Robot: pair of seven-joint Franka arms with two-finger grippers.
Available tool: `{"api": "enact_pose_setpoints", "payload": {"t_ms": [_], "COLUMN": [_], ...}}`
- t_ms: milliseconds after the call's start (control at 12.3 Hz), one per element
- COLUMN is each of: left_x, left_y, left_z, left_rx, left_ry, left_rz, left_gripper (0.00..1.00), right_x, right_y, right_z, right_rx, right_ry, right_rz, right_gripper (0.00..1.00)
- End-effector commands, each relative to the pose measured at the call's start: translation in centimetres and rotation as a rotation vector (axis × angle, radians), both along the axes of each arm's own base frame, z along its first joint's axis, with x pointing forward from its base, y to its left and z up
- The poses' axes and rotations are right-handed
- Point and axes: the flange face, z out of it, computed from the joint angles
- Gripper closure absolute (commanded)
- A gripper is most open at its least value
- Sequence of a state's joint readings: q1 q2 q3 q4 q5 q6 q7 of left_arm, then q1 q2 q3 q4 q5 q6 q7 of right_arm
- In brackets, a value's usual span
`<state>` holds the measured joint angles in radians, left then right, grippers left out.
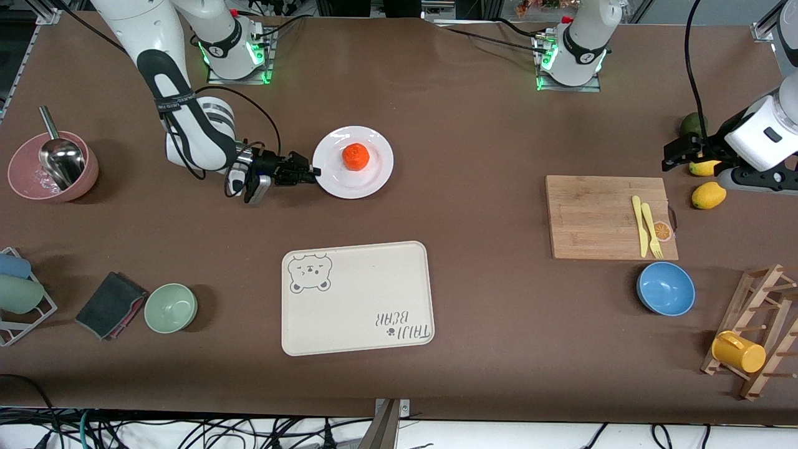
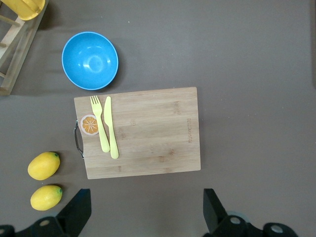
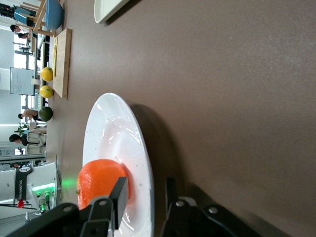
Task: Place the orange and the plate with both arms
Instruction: 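Close the right gripper on the white plate's rim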
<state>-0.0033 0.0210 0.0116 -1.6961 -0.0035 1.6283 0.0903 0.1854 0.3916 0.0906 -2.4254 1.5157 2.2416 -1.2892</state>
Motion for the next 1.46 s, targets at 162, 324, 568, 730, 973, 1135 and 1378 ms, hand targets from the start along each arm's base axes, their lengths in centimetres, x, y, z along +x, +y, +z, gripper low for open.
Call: {"api": "enact_pose_setpoints", "payload": {"t_ms": [162, 324, 568, 730, 973, 1135, 1378], "left_x": [0.1, 0.1, 0.1, 0.2, 0.3, 0.3, 0.3], "left_y": [-0.2, -0.2, -0.2, -0.3, -0.3, -0.3, -0.4], "left_z": [0.5, 0.5, 0.5, 0.3, 0.2, 0.2, 0.2], "left_rx": [0.017, 0.017, 0.017, 0.017, 0.017, 0.017, 0.017], "left_ry": [0.002, 0.002, 0.002, 0.005, 0.006, 0.006, 0.006], "left_rz": [-0.029, -0.029, -0.029, -0.029, -0.029, -0.029, -0.031], "left_gripper": [0.0, 0.0, 0.0, 0.0, 0.0, 0.0, 0.0], "right_x": [-1.2, -1.6, -1.7, -1.7, -1.7, -1.7, -1.7], "right_y": [1.0, 2.0, 2.3, 2.3, 2.3, 2.3, 2.4], "right_z": [-0.5, -0.6, -0.6, -0.6, -0.6, -0.6, -0.6], "right_rx": [-0.021, -0.035, -0.048, -0.048, -0.048, -0.049, -0.049], "right_ry": [-0.038, -0.05, -0.054, -0.056, -0.058, -0.058, -0.058], "right_rz": [-0.008, -0.013, -0.012, -0.011, -0.009, -0.01, -0.01], "right_gripper": [0.64, 0.68, 0.69, 0.73, 0.83, 0.88, 0.94]}}
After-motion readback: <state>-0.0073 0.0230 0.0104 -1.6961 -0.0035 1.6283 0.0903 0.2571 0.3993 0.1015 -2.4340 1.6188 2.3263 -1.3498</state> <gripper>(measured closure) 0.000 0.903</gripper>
